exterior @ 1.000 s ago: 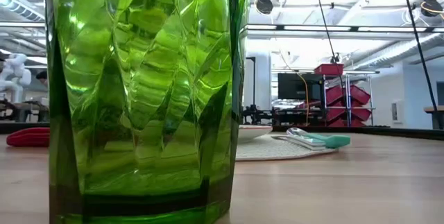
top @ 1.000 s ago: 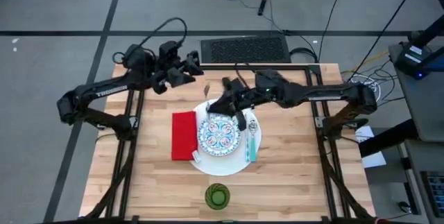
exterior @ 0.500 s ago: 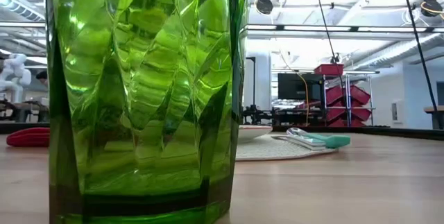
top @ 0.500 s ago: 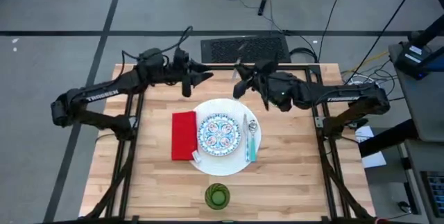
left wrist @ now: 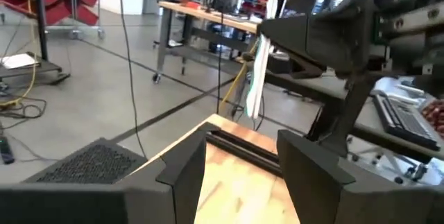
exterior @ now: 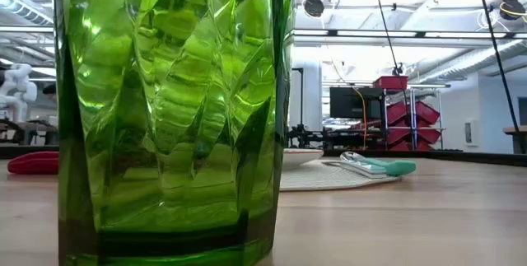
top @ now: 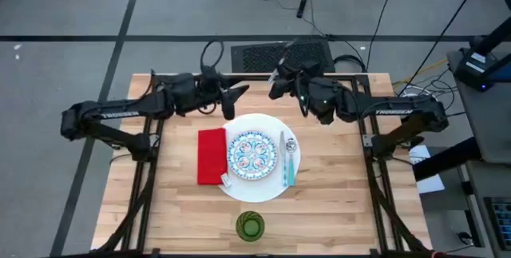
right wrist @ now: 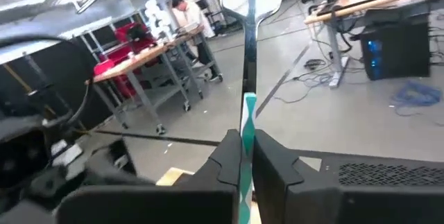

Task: Set table place
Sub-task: Adjust the fork on the red table napkin on the white tablemat

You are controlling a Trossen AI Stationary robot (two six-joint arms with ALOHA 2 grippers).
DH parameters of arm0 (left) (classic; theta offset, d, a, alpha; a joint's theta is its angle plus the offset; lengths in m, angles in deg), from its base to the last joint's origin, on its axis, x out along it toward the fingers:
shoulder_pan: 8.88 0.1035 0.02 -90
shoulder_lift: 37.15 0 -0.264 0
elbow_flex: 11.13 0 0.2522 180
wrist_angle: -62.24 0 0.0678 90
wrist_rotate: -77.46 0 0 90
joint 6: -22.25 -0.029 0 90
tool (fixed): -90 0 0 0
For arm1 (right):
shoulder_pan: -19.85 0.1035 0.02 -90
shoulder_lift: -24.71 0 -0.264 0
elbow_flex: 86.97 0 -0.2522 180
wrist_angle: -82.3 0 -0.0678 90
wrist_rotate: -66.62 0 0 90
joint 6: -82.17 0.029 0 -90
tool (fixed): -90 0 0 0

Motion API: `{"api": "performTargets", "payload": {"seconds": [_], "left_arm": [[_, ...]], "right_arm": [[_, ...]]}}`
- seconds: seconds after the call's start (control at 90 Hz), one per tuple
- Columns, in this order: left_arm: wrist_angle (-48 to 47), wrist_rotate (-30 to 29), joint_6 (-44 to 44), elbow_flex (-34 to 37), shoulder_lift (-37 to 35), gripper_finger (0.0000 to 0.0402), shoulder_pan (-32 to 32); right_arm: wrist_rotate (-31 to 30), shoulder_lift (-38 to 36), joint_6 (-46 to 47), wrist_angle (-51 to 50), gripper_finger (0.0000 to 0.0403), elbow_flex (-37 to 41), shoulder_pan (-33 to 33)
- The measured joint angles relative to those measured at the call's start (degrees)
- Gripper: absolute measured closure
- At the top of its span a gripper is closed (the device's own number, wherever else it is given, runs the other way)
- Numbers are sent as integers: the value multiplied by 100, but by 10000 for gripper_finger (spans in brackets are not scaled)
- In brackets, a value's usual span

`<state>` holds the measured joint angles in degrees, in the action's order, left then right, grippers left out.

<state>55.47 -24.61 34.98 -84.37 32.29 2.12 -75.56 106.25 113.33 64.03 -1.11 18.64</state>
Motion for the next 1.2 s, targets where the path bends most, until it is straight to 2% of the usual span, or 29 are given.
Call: {"api": "performTargets", "payload": {"seconds": [0.189, 0.433, 1.044, 1.2], "left_arm": [[243, 648, 44, 0, 325, 238, -90], [697, 521, -451, 0, 599, 238, -140], [720, 135, -406, 0, 890, 238, -132], [719, 135, -406, 0, 890, 264, -135]], "right_arm": [[184, 27, 185, 0, 398, 0, 4], [316, 246, 426, 30, 398, 2, 63], [444, 365, 114, 295, 398, 2, 242], [452, 365, 95, 289, 398, 2, 284]]}}
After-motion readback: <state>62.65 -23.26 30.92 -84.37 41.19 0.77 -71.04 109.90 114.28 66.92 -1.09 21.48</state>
